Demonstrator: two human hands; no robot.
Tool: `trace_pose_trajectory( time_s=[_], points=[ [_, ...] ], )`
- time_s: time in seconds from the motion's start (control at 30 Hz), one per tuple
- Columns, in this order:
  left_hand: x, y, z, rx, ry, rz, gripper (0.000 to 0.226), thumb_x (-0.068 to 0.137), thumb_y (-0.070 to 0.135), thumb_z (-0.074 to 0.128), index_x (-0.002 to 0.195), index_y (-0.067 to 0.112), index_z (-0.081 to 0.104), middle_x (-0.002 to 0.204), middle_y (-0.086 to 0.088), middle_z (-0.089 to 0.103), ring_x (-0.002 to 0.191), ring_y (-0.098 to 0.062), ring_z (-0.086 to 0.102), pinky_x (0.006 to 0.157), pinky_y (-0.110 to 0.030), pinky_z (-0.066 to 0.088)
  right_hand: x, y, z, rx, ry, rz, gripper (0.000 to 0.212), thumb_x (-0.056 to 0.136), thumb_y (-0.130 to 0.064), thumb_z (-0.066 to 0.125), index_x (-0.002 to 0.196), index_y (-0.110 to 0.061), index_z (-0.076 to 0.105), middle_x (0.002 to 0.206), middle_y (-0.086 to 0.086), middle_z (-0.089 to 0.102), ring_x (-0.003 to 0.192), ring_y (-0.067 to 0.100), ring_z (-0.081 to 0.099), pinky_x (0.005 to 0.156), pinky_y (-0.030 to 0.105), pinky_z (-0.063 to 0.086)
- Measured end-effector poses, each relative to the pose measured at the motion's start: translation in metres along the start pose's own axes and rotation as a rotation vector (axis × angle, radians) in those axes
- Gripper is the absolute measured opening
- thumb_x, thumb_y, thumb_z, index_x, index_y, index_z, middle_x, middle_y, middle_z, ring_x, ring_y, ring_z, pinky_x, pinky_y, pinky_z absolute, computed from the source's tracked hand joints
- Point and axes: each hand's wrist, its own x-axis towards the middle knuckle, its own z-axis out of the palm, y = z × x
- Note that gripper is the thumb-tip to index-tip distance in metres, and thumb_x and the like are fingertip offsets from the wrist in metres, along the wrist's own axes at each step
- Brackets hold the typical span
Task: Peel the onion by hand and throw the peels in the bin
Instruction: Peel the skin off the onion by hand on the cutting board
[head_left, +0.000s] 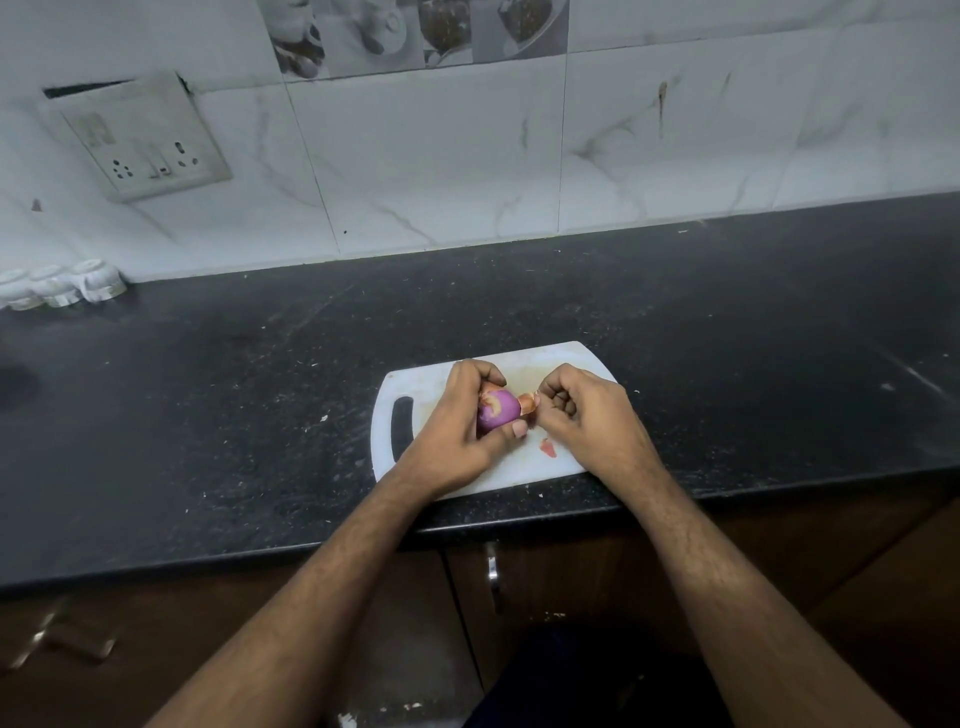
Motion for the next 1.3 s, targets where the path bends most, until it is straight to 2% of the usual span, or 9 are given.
trace_pose_trajectory(
  time_s=[0.2,0.37,0.5,0.57,0.7,0.87,1.03,1.17,1.3],
  points=[
    [0.0,0.002,-0.003,-0.164,0.025,-0.144,0.052,0.088,0.056,0.071,0.122,0.03,0.042,0.127,-0.006,0.057,0.112,-0.023,0.064,0.081,-0.031,0.059,0.002,0.001,0.0,-0.013,0.057,0.036,0.01,0.095,-0.024,0.064,0.088,-0.018,0.061,0.08,-0.005,0.062,0.066,0.008,0.052,0.063,0.03,0.052],
    [-0.004,0.011,-0.009,-0.426,0.106,-0.298,0.032,0.1,0.04,0.068,0.124,0.036,0.046,0.138,-0.012,0.058,0.124,-0.031,0.065,0.074,-0.042,0.066,0.002,0.0,-0.001,0.019,0.097,0.063,0.014,0.094,-0.027,0.068,0.086,-0.018,0.06,0.076,-0.005,0.06,0.065,0.008,0.05,0.063,0.033,0.052],
    [-0.004,0.014,-0.012,-0.508,0.131,-0.346,0.037,0.094,0.048,0.068,0.124,0.039,0.05,0.14,-0.014,0.059,0.128,-0.028,0.065,0.071,-0.043,0.063,0.003,0.005,0.001,0.016,0.112,0.052,0.01,0.094,-0.021,0.069,0.086,-0.02,0.064,0.077,-0.006,0.061,0.065,0.009,0.052,0.065,0.034,0.054],
    [-0.004,0.016,-0.012,-0.487,0.116,-0.334,0.034,0.092,0.042,0.07,0.121,0.039,0.051,0.138,-0.013,0.059,0.128,-0.029,0.064,0.072,-0.043,0.064,0.005,0.008,0.003,0.012,0.09,0.02,0.006,0.096,-0.023,0.068,0.09,-0.022,0.07,0.083,-0.007,0.063,0.07,0.009,0.057,0.065,0.03,0.052],
    [-0.003,0.014,-0.01,-0.366,0.095,-0.272,0.038,0.089,0.031,0.074,0.12,0.038,0.052,0.135,-0.009,0.055,0.122,-0.031,0.063,0.068,-0.035,0.062,0.005,0.013,0.006,0.024,0.051,-0.041,0.018,0.101,-0.024,0.063,0.109,-0.022,0.078,0.093,-0.008,0.067,0.085,0.008,0.063,0.076,0.026,0.052],
    [-0.002,0.009,-0.008,-0.247,0.053,-0.186,0.069,0.088,0.011,0.084,0.135,0.033,0.039,0.122,-0.009,0.064,0.105,-0.014,0.07,0.087,-0.028,0.059,0.004,0.01,0.003,0.084,0.072,-0.067,0.019,0.103,-0.029,0.059,0.107,-0.021,0.076,0.098,-0.013,0.07,0.09,0.002,0.064,0.08,0.021,0.05],
    [0.0,0.006,-0.003,-0.177,0.042,-0.171,0.069,0.079,0.026,0.09,0.126,0.022,0.039,0.129,-0.002,0.063,0.116,-0.016,0.068,0.102,-0.044,0.059,-0.002,0.007,0.003,0.113,-0.022,-0.155,0.023,0.102,-0.038,0.06,0.12,-0.027,0.069,0.107,-0.019,0.065,0.076,0.002,0.064,0.066,0.024,0.057],
    [-0.001,0.007,-0.004,-0.177,0.028,-0.162,0.061,0.079,0.036,0.087,0.125,0.025,0.048,0.123,-0.003,0.065,0.111,-0.021,0.07,0.097,-0.047,0.06,-0.003,0.006,0.005,0.095,-0.048,-0.168,0.024,0.104,-0.042,0.056,0.124,-0.03,0.063,0.111,-0.022,0.062,0.083,0.007,0.068,0.066,0.036,0.063],
    [-0.001,0.006,-0.004,-0.174,0.021,-0.165,0.065,0.075,0.037,0.08,0.135,0.026,0.057,0.13,-0.002,0.065,0.118,-0.022,0.068,0.102,-0.048,0.058,-0.005,0.005,0.002,0.144,-0.028,-0.149,0.016,0.103,-0.032,0.061,0.116,-0.026,0.066,0.099,-0.016,0.069,0.07,0.006,0.071,0.057,0.03,0.061]
  ],
)
